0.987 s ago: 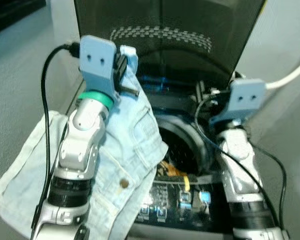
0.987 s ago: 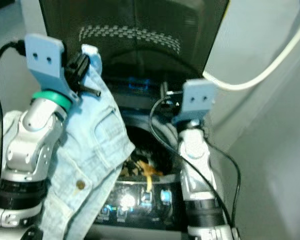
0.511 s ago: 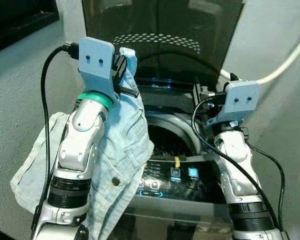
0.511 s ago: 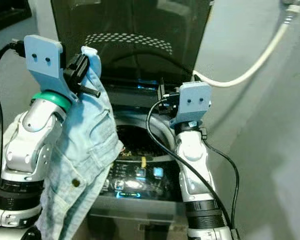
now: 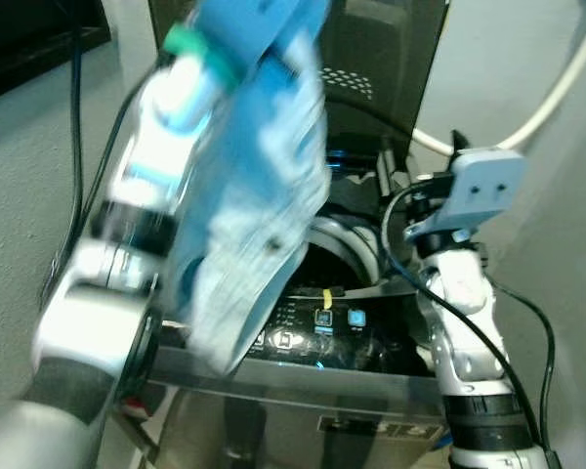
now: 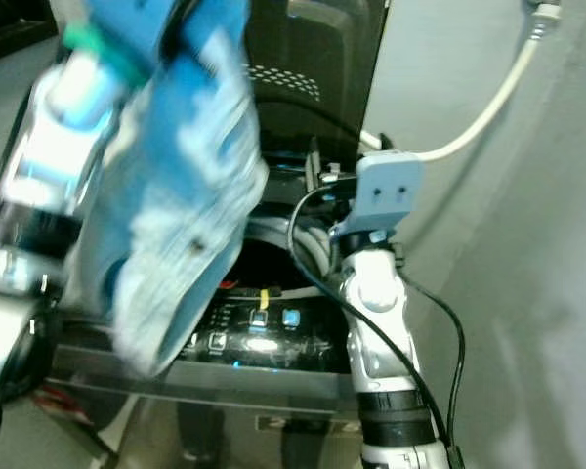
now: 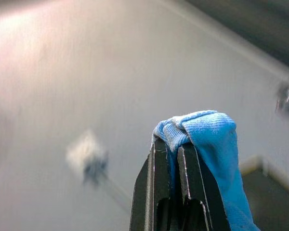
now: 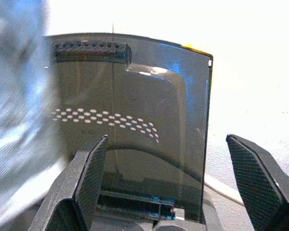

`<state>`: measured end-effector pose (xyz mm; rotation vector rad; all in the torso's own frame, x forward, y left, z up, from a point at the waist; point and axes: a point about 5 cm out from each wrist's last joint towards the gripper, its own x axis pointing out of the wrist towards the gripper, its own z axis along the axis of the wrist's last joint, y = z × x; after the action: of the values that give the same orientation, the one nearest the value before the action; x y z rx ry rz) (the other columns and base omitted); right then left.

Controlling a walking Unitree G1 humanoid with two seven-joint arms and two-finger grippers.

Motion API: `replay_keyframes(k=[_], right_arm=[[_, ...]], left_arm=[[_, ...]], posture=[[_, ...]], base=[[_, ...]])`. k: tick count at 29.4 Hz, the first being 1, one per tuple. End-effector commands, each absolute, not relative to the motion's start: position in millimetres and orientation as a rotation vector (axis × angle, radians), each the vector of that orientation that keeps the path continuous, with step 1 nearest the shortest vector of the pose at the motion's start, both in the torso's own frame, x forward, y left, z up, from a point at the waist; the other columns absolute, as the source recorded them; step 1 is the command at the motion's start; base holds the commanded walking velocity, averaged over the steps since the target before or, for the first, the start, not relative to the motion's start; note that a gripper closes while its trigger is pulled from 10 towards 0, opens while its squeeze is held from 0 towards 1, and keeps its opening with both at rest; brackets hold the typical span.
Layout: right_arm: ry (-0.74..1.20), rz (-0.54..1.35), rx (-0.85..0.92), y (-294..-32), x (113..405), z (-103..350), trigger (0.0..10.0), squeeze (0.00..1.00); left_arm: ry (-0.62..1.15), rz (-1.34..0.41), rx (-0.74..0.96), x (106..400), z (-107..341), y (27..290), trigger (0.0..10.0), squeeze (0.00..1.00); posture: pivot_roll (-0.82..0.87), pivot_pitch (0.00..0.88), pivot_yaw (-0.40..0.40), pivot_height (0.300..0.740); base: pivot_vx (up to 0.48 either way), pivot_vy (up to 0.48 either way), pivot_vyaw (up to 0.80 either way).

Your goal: Clothes washing

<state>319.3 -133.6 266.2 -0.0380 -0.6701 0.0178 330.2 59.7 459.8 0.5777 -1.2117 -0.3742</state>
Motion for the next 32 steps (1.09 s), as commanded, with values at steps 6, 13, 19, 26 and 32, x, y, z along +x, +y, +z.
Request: replay_keyframes(k=[6, 13, 19, 26, 32], right_arm=[[-0.659, -0.013, -0.040, -139.3, 313.6, 261.0, 10.0, 0.00], [-0.637, -0.001, -0.063, -143.7, 313.8, 257.5, 10.0, 0.00], [-0.629, 0.030, -0.059, -137.2, 317.4, 257.3, 10.0, 0.00], [-0.623, 0.050, -0.057, -132.9, 319.5, 256.8, 10.0, 0.00], [-0.605, 0.058, -0.057, -132.2, 318.7, 253.1, 10.0, 0.00]], left_arm=[[-0.647, -0.633, 0.350, 369.0, 373.0, 53.3, 10.0, 0.00], [-0.348, -0.503, 0.124, 373.1, 296.0, 83.7, 10.0, 0.00], [-0.410, -0.402, 0.067, 372.5, 300.9, 94.5, 10.0, 1.00], [-0.430, -0.375, 0.039, 361.3, 311.3, 98.8, 10.0, 1.00], [-0.429, -0.309, 0.155, 328.3, 297.4, 104.8, 10.0, 0.00]], posture=[[0.02, 0.000, 0.101, 0.740], [0.04, 0.000, 0.068, 0.740], [0.07, 0.000, 0.045, 0.740], [0.08, 0.000, 0.039, 0.740], [0.09, 0.000, 0.037, 0.740]], base=[[0.000, 0.000, 0.00], [0.000, 0.000, 0.00], [0.000, 0.000, 0.00], [0.000, 0.000, 0.00], [0.000, 0.000, 0.00]])
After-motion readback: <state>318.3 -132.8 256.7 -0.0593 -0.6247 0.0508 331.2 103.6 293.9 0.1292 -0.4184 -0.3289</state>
